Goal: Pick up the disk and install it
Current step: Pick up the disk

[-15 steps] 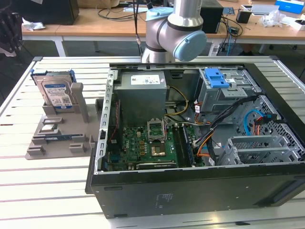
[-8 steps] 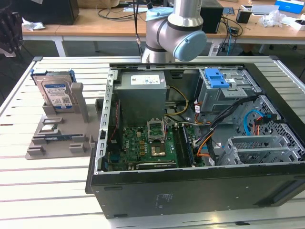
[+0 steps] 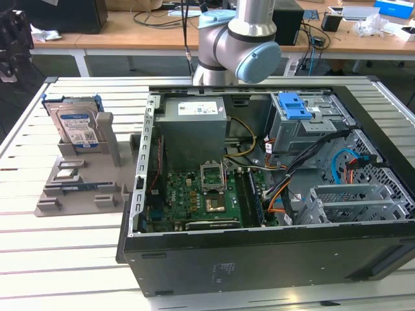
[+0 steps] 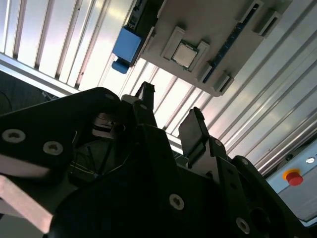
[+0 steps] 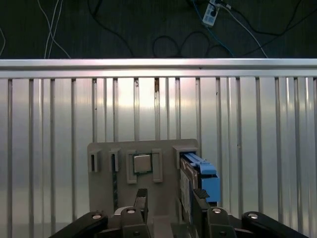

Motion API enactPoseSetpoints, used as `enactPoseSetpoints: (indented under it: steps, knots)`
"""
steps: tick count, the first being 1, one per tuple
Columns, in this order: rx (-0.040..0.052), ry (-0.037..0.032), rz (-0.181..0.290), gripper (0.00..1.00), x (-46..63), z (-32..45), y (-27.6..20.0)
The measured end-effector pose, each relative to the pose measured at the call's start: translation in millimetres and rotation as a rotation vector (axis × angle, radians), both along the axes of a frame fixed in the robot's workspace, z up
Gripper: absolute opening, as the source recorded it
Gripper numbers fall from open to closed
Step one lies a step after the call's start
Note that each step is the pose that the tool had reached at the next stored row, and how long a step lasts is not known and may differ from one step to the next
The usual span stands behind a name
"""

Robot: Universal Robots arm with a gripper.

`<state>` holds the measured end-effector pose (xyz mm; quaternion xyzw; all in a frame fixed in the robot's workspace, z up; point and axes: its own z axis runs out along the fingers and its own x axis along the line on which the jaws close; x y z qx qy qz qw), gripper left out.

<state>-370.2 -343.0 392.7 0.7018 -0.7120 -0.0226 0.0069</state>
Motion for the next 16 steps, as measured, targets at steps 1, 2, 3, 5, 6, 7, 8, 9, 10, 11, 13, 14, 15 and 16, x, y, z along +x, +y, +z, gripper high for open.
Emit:
enactPoseSetpoints:
  steps: [1,2,3,5,6,7,8,9,10,11,13,14,15,16]
  knots:
    - [0.0,0.0,0.0,0.48,0.0,0.0,0.0]
    - [-0.0001,0.0,0.0,0.48,0.0,0.0,0.0]
    - [-0.0001,0.0,0.0,0.48,0.0,0.0,0.0]
    - [-0.0002,0.0,0.0,0.48,0.0,0.0,0.0]
    - [-0.0002,-0.0001,-0.001,0.48,0.0,-0.1,0.1]
    - [-0.0002,-0.0001,-0.001,0.48,0.0,-0.1,0.3]
    - [-0.0002,0.0,-0.001,0.48,0.0,-0.1,1.1]
    - [-0.0003,0.0,-0.001,0.48,0.1,-0.1,1.9]
    - [-0.0002,-0.0001,-0.001,0.48,0.1,-0.2,2.9]
    - [-0.0002,0.0,0.0,0.48,0.3,-0.1,4.4]
    - [-0.0002,0.0,0.0,0.48,0.6,-0.2,7.2]
    - [-0.0005,0.0,0.0,0.48,0.9,-0.1,10.0]
    - [-0.0009,-0.0001,-0.001,0.48,1.4,-0.2,13.0]
    - [-0.0011,-0.0001,-0.001,0.48,1.6,-0.2,14.5]
